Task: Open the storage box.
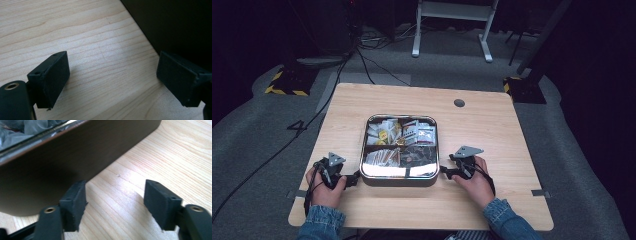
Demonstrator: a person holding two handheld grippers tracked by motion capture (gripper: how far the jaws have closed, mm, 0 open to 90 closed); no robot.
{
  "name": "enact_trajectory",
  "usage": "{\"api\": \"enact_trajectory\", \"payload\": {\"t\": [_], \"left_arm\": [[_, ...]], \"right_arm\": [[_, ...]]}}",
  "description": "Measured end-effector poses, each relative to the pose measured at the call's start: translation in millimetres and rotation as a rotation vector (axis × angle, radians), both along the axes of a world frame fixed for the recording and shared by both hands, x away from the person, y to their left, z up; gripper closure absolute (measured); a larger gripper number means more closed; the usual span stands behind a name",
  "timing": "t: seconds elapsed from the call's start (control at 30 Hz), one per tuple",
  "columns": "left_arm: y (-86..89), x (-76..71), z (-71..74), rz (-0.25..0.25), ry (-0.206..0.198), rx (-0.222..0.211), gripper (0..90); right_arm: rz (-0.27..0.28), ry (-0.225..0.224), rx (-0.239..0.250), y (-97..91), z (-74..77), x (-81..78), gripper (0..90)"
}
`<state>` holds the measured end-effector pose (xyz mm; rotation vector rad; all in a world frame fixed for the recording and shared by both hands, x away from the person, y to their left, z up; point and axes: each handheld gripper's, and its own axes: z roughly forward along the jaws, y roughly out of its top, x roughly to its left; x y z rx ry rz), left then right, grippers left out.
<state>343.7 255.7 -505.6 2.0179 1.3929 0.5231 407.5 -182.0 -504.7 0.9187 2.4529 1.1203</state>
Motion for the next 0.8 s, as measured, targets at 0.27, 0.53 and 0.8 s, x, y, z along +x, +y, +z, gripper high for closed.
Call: {"api": "enact_trajectory", "payload": {"t": [0.27,0.53,0.8], "left_arm": [[0.0,0.1,0.0,0.0,0.0,0.0,11.7],[4.2,2.9,0.1,-0.022,0.002,-0.003,11.7],[6.2,7.4,0.1,-0.029,0.004,-0.002,10.7]], "right_arm": [[0.024,0.009,0.007,-3.8,0.2,1.0,33.5],[0.004,0.016,0.028,-15.6,13.3,0.7,33.8],[0.03,0.055,0.057,-22.2,38.7,1.9,32.2]]}}
